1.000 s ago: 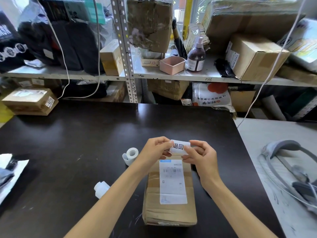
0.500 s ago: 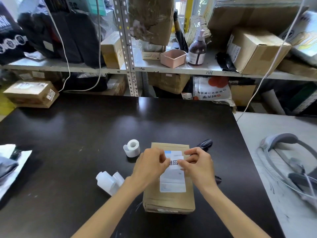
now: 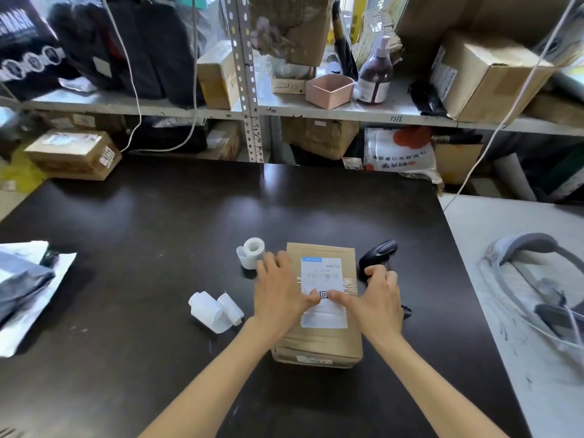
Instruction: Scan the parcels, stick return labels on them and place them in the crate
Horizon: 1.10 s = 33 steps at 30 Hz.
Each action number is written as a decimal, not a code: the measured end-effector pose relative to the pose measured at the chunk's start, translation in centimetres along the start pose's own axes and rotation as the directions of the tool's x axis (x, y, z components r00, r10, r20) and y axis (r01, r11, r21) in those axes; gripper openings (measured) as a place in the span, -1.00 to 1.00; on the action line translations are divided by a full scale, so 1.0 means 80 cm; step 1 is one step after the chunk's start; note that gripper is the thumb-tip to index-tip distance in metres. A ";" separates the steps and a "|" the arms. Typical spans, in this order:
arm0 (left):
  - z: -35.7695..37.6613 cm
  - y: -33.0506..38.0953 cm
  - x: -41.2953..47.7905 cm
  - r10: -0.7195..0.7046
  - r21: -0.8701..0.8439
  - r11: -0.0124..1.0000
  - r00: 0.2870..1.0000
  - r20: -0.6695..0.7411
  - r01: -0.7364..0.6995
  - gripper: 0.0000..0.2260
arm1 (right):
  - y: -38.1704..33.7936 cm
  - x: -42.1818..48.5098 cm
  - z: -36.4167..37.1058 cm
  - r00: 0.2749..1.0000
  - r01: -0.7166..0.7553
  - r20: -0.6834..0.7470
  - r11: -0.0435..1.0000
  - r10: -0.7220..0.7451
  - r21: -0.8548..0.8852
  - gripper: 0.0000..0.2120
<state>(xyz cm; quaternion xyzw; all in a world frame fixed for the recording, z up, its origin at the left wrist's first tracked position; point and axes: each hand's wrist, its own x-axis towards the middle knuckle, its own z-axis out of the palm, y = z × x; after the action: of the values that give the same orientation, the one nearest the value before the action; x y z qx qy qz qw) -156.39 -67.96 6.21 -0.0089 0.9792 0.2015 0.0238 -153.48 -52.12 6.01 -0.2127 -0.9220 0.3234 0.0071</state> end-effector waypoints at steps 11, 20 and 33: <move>-0.021 -0.019 -0.008 -0.186 -0.475 0.805 0.911 0.368 0.356 -0.46 | -0.001 -0.026 0.016 0.968 -0.216 0.214 0.858 0.128 0.466 -0.68; -0.093 -0.032 0.020 0.003 -0.520 0.839 0.956 0.294 0.157 -0.42 | -0.072 -0.045 -0.007 0.988 -0.138 0.020 0.822 0.152 0.553 -0.57; -0.123 -0.081 -0.013 0.415 -0.558 0.822 0.789 0.452 -0.113 -0.42 | -0.122 -0.209 0.023 0.828 -0.235 -0.252 0.720 0.500 0.653 -0.80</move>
<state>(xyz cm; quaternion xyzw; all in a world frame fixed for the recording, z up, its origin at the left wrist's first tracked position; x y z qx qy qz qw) -155.60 -77.78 12.77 0.1863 0.8323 0.4442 0.2744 -142.30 -66.69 12.52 -0.4457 -0.6862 0.5384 0.2016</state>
